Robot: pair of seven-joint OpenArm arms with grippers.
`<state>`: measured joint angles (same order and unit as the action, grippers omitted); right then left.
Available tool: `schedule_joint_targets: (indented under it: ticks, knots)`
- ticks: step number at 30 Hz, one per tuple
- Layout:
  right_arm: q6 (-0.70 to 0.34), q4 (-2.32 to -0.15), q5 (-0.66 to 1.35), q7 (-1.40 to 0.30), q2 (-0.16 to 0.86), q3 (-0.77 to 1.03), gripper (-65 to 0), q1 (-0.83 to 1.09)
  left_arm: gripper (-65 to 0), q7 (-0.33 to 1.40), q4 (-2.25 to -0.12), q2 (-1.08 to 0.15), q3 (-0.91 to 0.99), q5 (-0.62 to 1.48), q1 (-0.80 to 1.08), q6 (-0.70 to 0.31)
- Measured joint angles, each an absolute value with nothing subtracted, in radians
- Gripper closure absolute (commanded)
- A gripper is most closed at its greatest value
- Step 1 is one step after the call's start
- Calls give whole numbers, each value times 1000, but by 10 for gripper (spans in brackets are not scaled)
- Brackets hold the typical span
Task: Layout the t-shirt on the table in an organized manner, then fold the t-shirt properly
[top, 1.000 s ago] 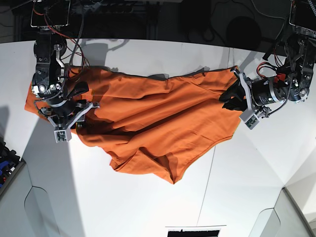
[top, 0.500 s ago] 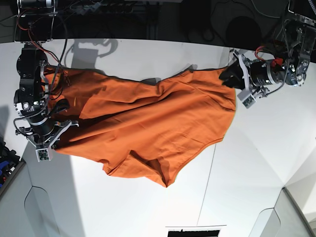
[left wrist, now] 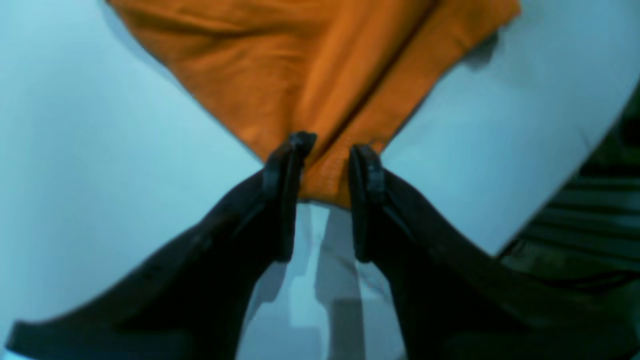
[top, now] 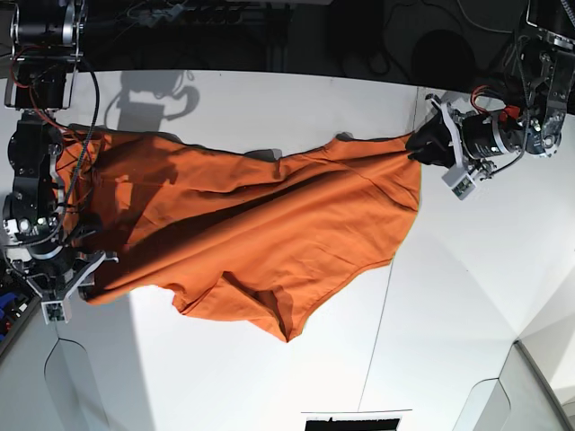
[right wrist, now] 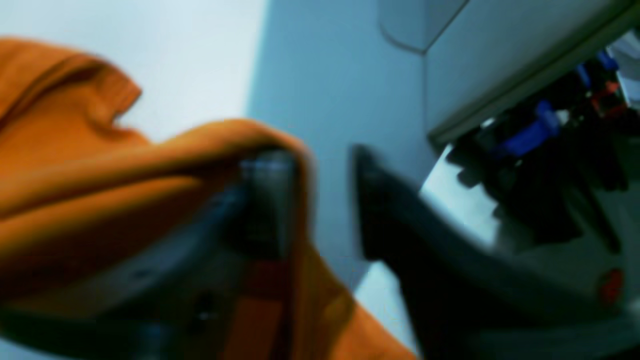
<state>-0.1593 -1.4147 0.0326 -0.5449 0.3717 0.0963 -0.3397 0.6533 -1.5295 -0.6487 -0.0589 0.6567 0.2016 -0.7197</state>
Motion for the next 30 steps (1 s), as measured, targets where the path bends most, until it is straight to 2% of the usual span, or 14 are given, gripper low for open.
schedule_joint_targets:
  ticks: [1, 7, 15, 21, 30]
  knots:
    - [-144, -1413, 35, -556, 374, 96, -354, -341, -211, 650, -1507, -649, -58, 660, 185, -724]
    - [-119, -1420, 45, -714, 379, 96, -356, -323, -211, 652, -1436, -657, -58, 652, 107, -722]
    - [-116, -1504, 120, -716, 377, 97, -356, -149, -211, 683, -1427, -712, -59, 680, 89, -702]
    - [-133, -1510, 134, -666, 326, 97, -356, -46, -211, 691, -1427, -712, -59, 701, 88, -700]
    - [-130, -1525, 81, -621, 318, 99, -355, -20, -211, 695, -1427, -712, -59, 705, 88, -700]
